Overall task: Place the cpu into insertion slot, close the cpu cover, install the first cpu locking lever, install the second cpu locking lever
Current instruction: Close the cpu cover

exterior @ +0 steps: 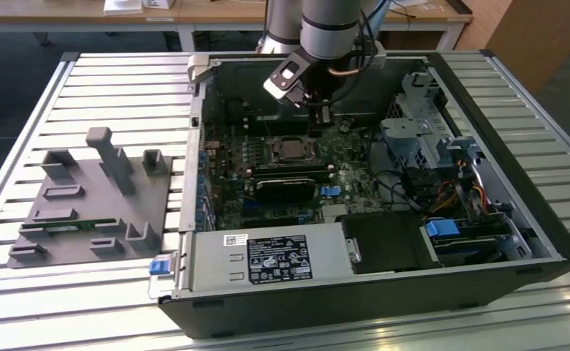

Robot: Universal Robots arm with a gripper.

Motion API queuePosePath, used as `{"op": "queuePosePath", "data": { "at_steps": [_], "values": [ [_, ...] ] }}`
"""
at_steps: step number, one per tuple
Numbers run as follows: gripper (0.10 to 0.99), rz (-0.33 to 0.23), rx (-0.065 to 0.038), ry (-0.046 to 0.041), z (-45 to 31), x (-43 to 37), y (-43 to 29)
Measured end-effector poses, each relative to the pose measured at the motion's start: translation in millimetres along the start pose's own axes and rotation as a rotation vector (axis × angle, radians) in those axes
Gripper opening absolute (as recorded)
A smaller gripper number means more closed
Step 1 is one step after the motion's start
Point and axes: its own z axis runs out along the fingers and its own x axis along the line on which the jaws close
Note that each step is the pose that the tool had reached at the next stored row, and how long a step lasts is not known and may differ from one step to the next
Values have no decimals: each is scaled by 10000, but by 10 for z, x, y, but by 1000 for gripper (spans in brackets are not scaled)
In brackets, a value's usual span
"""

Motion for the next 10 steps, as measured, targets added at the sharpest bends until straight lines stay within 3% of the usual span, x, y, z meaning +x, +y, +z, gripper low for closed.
{"op": "queuePosePath", "data": {
  "at_steps": [10],
  "values": [
    [106, -5, 32, 0, 81, -53, -107]
  ]
}}
